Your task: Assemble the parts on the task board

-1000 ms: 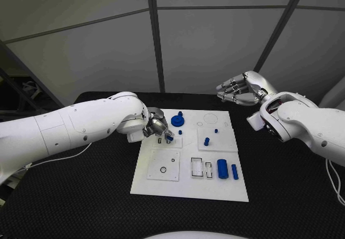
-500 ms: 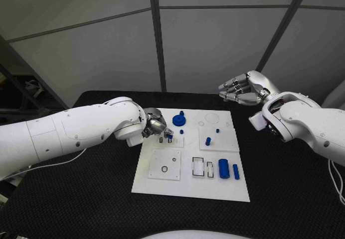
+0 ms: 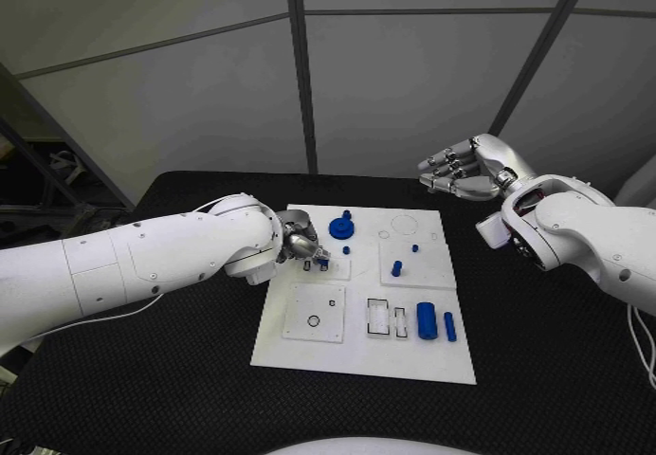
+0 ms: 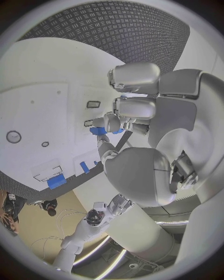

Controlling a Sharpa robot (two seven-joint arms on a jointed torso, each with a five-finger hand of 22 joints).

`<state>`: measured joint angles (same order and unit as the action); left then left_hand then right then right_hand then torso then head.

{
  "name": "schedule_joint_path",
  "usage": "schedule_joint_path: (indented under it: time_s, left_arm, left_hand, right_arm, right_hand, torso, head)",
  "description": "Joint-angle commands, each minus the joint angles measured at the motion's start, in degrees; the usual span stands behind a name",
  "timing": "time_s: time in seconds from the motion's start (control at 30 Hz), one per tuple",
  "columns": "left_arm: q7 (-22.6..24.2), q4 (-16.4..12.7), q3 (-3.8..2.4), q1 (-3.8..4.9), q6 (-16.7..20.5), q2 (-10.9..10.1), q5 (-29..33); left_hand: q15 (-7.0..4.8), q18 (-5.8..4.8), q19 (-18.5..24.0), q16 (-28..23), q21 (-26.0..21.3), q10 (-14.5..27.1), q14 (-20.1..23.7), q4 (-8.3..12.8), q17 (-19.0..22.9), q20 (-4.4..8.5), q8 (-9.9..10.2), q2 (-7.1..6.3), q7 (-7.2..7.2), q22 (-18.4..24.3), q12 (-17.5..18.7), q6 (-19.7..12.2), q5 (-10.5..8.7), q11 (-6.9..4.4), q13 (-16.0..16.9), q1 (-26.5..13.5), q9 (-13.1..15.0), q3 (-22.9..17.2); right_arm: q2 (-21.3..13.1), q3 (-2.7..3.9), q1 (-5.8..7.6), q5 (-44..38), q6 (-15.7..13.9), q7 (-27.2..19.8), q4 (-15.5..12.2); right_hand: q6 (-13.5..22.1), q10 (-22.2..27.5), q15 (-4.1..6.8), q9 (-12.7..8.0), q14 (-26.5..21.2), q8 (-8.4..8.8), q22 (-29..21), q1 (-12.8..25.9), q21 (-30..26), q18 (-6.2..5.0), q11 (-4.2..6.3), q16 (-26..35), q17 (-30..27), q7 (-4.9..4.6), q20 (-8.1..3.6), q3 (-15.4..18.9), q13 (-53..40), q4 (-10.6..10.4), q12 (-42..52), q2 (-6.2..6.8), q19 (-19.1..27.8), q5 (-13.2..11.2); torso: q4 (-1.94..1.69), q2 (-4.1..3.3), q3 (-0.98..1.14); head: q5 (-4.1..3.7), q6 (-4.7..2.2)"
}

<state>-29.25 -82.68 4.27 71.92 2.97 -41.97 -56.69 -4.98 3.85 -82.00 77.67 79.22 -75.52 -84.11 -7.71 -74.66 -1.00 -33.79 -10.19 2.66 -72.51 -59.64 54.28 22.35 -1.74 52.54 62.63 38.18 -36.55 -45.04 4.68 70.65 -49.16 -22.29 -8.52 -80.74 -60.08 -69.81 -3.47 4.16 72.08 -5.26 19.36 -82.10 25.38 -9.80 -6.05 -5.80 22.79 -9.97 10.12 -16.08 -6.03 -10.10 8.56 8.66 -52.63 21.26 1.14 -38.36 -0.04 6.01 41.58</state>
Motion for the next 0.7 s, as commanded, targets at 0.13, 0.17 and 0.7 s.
schedule_joint_path:
  time_s: [0.13,0.17,0.7]
  left_arm:
    - [-0.33,0.21,-0.03,-0.09,-0.03,0.45,-3.76]
    - [-0.42,0.21,-0.03,-0.10,-0.43,0.50,-4.13]
    - [-0.99,0.83,-0.03,-0.14,-3.13,1.36,-7.58]
  left_hand:
    - [-0.42,-0.19,-0.53,0.09,0.56,-0.46,-2.26,10.92,-0.08,-0.01,-0.38,0.29,-0.28,-0.34,0.19,0.15,0.26,-0.32,-0.06,-0.35,0.11,-11.25]
    - [-0.44,-0.20,-0.57,0.09,0.61,-0.47,-2.26,11.01,-0.08,0.01,-0.51,0.31,-0.30,-0.42,0.19,0.11,0.43,-0.33,-0.12,-0.51,0.20,-11.40]
    - [-0.56,-0.32,-0.81,0.10,1.00,-0.60,-2.28,12.01,-0.12,0.17,-1.82,0.32,-0.42,-1.11,-0.07,-0.34,2.78,-0.47,-0.33,-2.10,0.98,-12.35]
  right_arm:
    - [0.07,0.04,0.11,-0.20,0.15,-0.34,-0.01]
    - [0.07,0.04,0.11,-0.21,0.17,-0.34,-0.01]
    - [0.25,0.04,0.11,-0.25,0.33,-0.40,0.12]
  right_hand:
    - [-0.13,0.02,-0.16,-0.06,0.18,0.21,-0.05,0.33,-0.36,-0.56,-0.22,0.15,-0.05,-0.35,0.19,0.03,0.05,0.42,-0.40,0.15,-0.09,0.34]
    - [-0.13,0.02,-0.16,-0.06,0.18,0.21,-0.05,0.33,-0.36,-0.56,-0.22,0.15,-0.05,-0.35,0.19,0.03,0.05,0.42,-0.40,0.15,-0.09,0.34]
    - [-0.11,0.03,-0.17,-0.06,0.20,0.24,-0.09,0.32,-0.44,-0.56,-0.23,0.24,-0.11,-0.36,0.20,0.01,0.11,0.47,-0.43,0.17,-0.10,0.42]
  torso:
    - [0.05,-0.06,0.01]
    - [0.05,-0.06,0.00]
    - [0.04,-0.03,0.01]
  head:
    - [-0.03,0.04]
    - [-0.02,0.05]
    - [0.02,0.28]
